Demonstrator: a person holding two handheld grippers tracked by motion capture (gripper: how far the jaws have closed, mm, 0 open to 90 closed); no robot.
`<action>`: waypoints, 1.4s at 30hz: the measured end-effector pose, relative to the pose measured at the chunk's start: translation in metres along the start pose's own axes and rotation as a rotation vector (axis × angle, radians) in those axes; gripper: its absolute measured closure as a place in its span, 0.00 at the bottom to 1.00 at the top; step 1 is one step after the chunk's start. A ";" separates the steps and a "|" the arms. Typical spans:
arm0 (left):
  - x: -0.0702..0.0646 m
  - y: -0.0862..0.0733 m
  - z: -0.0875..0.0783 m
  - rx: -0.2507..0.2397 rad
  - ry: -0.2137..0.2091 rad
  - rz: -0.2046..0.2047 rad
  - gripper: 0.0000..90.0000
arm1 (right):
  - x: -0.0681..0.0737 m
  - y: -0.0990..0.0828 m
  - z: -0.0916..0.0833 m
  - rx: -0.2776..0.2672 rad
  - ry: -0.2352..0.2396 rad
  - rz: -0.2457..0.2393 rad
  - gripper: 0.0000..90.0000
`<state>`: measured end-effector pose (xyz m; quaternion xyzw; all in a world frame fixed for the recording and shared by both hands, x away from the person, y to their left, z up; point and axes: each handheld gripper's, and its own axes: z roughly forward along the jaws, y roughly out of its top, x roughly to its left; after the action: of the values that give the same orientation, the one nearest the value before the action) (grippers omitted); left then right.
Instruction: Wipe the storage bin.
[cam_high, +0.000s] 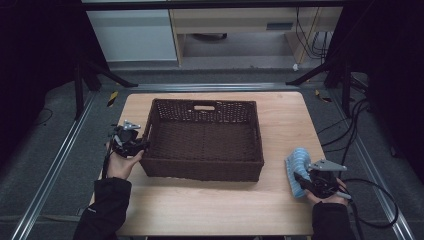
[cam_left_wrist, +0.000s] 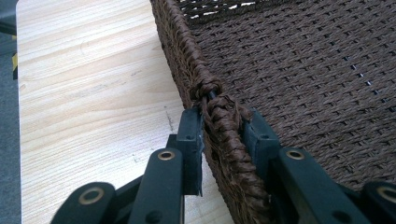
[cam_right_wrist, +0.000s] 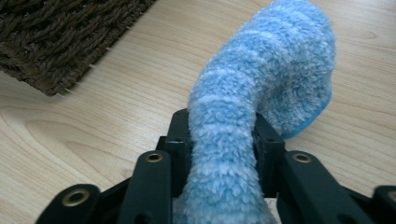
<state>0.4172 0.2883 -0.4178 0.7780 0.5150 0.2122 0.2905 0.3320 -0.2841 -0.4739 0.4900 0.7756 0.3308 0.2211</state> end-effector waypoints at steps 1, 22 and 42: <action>0.000 0.000 0.000 0.000 0.000 0.000 0.79 | 0.000 0.000 0.000 -0.003 -0.004 0.005 0.70; 0.000 0.000 0.000 0.003 -0.003 -0.001 0.79 | 0.001 0.020 -0.022 -0.135 -0.020 0.028 0.57; 0.000 0.001 0.000 0.013 0.001 0.008 0.79 | -0.004 0.031 -0.030 -0.179 -0.016 0.049 0.58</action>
<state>0.4182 0.2876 -0.4171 0.7817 0.5136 0.2104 0.2843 0.3329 -0.2871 -0.4304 0.4899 0.7289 0.4002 0.2618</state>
